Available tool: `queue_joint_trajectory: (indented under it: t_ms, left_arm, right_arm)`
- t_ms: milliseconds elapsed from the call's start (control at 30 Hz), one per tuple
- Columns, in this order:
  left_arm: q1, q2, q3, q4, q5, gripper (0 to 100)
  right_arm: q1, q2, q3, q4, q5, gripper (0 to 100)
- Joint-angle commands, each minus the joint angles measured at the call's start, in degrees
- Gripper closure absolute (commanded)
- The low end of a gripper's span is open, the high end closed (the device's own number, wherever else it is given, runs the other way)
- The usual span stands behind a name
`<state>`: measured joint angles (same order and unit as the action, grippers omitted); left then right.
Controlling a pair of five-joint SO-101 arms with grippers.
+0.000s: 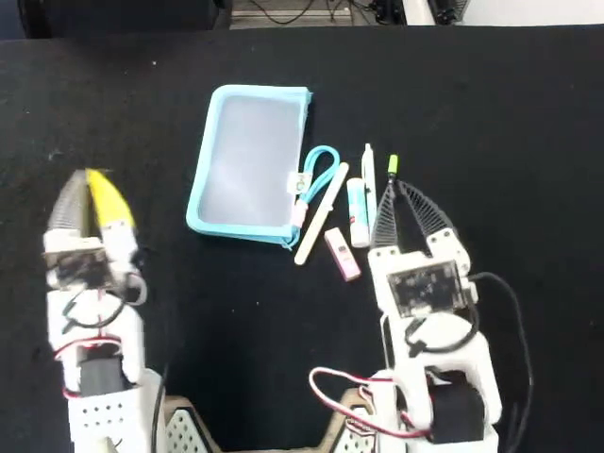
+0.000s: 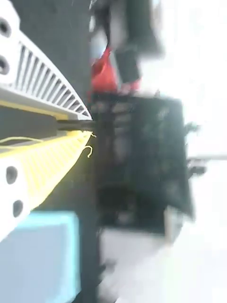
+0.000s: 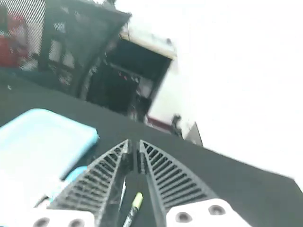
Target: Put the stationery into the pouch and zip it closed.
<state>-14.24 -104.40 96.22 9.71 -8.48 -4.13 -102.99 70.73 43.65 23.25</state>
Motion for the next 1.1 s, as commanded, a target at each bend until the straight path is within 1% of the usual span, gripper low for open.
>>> queue_joint_trajectory:
  t_ms: [0, 133, 233, 400, 533, 633, 867, 967, 1067]
  left_arm:
    - [8.75, -0.09, 1.01, 9.49, 0.0, 95]
    - [9.19, 0.44, 1.1, 11.52, 0.0, 95]
    - [9.98, 0.44, 1.1, 14.15, 0.0, 95]
    - [9.8, 0.18, 1.1, 15.74, 0.0, 95]
    - [10.15, 0.09, 1.1, 18.29, 0.0, 95]
    - [9.8, 0.09, 1.1, 18.81, 0.0, 95]
    - [9.54, 0.09, 1.1, 18.99, 0.0, 95]
    - [6.73, 0.0, 0.92, 18.81, 0.26, 95]
    - [2.86, 0.0, 0.13, 18.73, 4.66, 95]
  right_arm:
    - [-3.87, -5.23, -3.47, -0.79, 0.35, 97.2]
    - [-11.25, -2.77, -2.59, 1.14, -2.37, 97.2]
    - [-13.54, 4.53, -2.86, 1.32, -2.81, 97.2]
    - [-15.12, 25.19, -6.46, -0.88, -3.16, 97.2]
    - [-18.37, 42.51, -9.01, -4.31, -9.41, 97.2]
    - [-20.92, 52.44, -9.89, -7.3, -10.64, 97.2]
    - [-22.33, 69.23, -9.98, -16.26, -10.9, 97.2]
    - [-22.33, 73.98, -10.07, -19.08, -10.9, 97.2]
    - [-22.42, 77.76, -11.56, -20.48, -10.99, 97.2]
